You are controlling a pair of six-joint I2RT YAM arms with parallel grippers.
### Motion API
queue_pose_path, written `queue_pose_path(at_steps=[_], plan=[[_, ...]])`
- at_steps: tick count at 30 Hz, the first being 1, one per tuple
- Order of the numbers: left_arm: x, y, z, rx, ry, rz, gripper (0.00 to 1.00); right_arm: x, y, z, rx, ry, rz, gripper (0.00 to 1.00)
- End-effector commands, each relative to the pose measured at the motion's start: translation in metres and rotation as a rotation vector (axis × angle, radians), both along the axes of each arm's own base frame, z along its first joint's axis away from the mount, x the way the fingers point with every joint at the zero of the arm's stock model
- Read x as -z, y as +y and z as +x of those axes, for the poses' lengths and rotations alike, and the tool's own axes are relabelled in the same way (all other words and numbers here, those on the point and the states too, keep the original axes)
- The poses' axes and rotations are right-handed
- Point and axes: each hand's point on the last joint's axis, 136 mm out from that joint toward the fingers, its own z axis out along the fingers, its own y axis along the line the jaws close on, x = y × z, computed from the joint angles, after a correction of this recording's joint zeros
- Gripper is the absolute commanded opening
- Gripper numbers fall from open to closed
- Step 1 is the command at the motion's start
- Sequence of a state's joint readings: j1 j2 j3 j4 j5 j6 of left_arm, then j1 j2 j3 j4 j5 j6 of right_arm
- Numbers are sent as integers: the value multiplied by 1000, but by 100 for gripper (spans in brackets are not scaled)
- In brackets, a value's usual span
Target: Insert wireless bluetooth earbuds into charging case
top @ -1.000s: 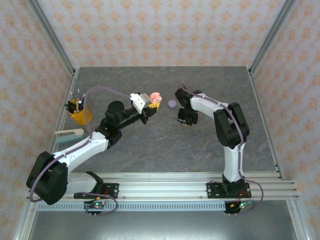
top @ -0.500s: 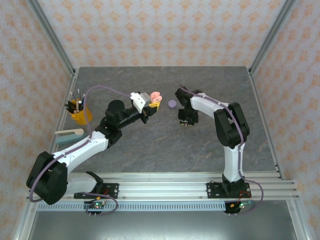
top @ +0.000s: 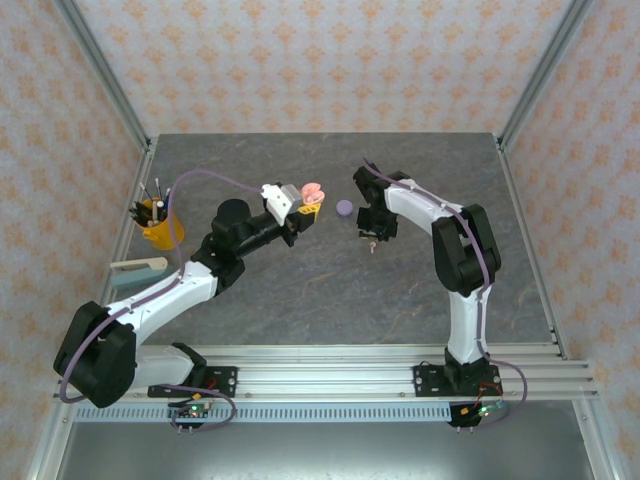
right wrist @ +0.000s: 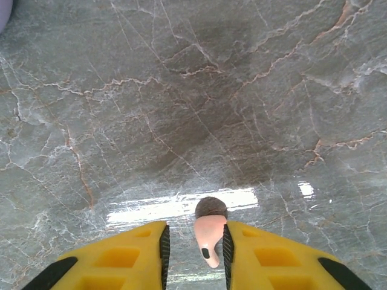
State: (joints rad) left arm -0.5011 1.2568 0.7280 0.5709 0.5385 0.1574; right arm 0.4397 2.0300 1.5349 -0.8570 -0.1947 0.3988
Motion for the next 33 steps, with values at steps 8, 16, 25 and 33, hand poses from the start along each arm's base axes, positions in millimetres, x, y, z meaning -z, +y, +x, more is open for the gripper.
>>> queue_pose_path(at_steps=[8,16,25,33], plan=[[-18,1,5,-5,-37,-21,0,16,-7,-15,1,66,-33,33],[-17,1,6,-6,-35,-21,0,25,-4,-21,-17,93,-53,33],[-18,1,6,-7,-39,-21,0,30,-5,-26,-32,109,-91,33],[-19,2,6,-9,-38,-24,0,34,-9,-28,-40,117,-120,32]])
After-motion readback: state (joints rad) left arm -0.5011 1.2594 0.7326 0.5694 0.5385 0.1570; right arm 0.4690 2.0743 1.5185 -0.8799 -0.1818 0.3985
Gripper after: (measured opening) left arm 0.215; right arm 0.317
